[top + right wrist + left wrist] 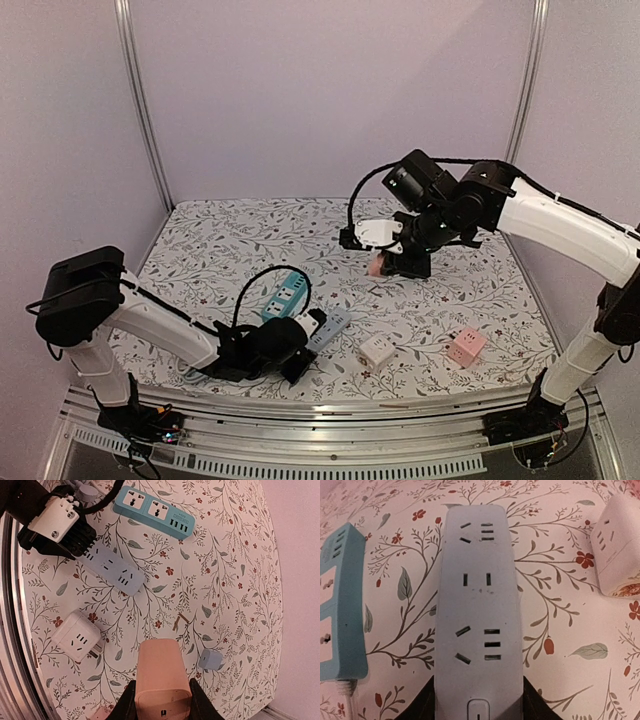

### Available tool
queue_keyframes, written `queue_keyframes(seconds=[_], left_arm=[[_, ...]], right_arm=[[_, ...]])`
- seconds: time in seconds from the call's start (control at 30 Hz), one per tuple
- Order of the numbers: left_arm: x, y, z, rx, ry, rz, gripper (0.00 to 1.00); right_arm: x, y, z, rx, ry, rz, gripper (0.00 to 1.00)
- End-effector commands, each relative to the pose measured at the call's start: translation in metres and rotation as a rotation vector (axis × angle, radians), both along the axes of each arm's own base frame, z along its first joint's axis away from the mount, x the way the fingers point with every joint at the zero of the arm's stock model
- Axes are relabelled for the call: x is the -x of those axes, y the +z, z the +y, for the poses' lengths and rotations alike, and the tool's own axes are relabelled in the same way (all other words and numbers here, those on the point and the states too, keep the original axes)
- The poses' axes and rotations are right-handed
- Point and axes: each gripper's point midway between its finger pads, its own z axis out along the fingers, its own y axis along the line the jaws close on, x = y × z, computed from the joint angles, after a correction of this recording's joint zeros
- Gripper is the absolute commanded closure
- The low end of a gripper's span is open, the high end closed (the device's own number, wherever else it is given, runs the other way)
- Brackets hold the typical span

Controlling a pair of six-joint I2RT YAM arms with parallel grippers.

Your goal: Insert the plug

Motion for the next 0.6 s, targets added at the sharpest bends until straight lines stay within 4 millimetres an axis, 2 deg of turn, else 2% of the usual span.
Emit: queue_keyframes(seconds=[0.0, 0.13, 0.23, 0.3, 0.33, 0.43, 0.57], left_arm=[[0.018, -0.015, -0.005, -0.073, -0.168, 0.034, 0.89], [0.026, -0.016, -0.005, -0.097, -0.279, 0.0, 0.98], [0.032, -0.014, -0.01, -0.097, -0.361, -0.019, 0.97], [0.05, -0.018, -0.016, -0.087, -0.487, 0.011, 0.94], [0.053, -0.017, -0.018, -0.08, -0.511, 0.005, 0.93], [0.051, -0.019, -0.015, -0.095, -0.524, -0.034, 0.91], [0.041, -0.021, -0.01, -0.133, -0.477, -0.057, 0.85]], right_arm=[[0.021, -0.009, -0.007, 0.014, 0.055, 0.08, 1.0], [0.038, -0.011, -0.011, 0.007, 0.125, 0.121, 1.0], [0.047, -0.015, -0.017, 0.021, 0.18, 0.123, 1.0], [0.054, -0.02, -0.023, 0.041, 0.223, 0.129, 1.0], [0.057, -0.021, -0.024, 0.044, 0.245, 0.131, 1.0], [0.064, -0.027, -0.025, 0.064, 0.33, 0.129, 1.0], [0.062, -0.041, -0.024, 0.131, 0.365, 0.151, 1.0]])
